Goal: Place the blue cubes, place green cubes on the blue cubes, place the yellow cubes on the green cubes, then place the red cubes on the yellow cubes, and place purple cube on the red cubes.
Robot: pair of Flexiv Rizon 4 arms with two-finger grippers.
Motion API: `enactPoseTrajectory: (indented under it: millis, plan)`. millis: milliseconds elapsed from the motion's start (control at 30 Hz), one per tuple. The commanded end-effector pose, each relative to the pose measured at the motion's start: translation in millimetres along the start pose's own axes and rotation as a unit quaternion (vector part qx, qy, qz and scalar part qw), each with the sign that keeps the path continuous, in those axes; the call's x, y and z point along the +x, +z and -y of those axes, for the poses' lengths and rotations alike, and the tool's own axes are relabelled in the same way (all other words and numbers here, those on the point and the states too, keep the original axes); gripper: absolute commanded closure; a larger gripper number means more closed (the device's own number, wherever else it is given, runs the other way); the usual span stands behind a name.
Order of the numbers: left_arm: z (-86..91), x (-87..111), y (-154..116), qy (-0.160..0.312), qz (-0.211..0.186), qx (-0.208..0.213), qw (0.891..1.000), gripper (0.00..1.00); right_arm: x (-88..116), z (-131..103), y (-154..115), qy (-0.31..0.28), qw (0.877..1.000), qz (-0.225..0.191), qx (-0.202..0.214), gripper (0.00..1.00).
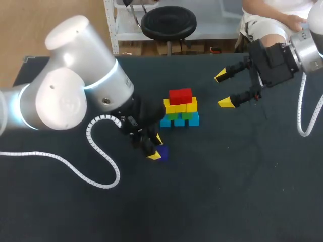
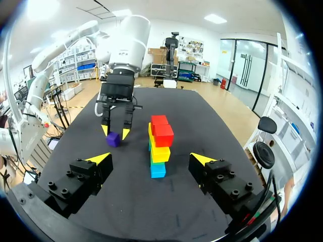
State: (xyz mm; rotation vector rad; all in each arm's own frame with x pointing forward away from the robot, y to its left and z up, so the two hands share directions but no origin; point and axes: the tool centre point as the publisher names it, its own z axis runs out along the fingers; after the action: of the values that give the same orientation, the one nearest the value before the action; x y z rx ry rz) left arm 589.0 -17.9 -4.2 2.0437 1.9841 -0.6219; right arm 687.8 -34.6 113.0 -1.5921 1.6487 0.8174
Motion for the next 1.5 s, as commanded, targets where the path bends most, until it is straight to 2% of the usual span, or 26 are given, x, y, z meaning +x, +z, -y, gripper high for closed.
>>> enactPoseTrajectory:
  millis: [33, 67, 100, 133, 167, 433, 700, 1167, 1500]
  plan:
    - [-4.4, -1.0, 4.2, 0.004, 0.000, 0.006, 1.000, 0.58, 0.2, -0.8, -0.3, 0.000, 1.000, 0.001, 0.001, 0.00]
    - [-4.5, -1.4, 4.8, 0.005, 0.000, 0.007, 1.000, 0.60, 0.2, -0.8, -0.3, 0.000, 1.000, 0.001, 0.001, 0.00]
    - [-4.5, -1.7, 5.2, 0.007, 0.000, 0.007, 1.000, 0.66, 0.2, -0.8, -0.3, 0.000, 1.000, 0.001, 0.001, 0.00]
    - [-4.5, -1.9, 5.6, 0.009, 0.000, 0.007, 1.000, 0.90, 0.2, -0.8, -0.3, 0.000, 1.000, 0.001, 0.001, 0.00]
    - [-4.4, -2.4, 6.1, 0.009, 0.000, 0.007, 1.000, 1.00, 0.2, -0.8, -0.3, 0.000, 1.000, 0.001, 0.001, 0.00]
    - [-6.1, -14.2, -5.7, -0.023, 0.009, 0.002, 1.000, 1.00, 0.2, -0.8, -0.3, 0.000, 1.000, 0.001, 0.001, 0.00]
    - [-10.9, -31.4, -31.0, 0.000, 0.038, -0.003, 0.999, 1.00, 0.2, -0.8, -0.3, 0.000, 1.000, 0.001, 0.001, 0.00]
    - [-17.2, -66.0, -71.6, 0.020, 0.002, -0.005, 1.000, 1.00, 0.2, -0.8, -0.3, 0.000, 1.000, 0.001, 0.001, 0.00]
    - [-31.0, -71.8, -88.9, 0.025, 0.009, -0.012, 1.000, 1.00, 0.2, -0.8, -0.3, 0.000, 1.000, 0.001, 0.001, 0.00]
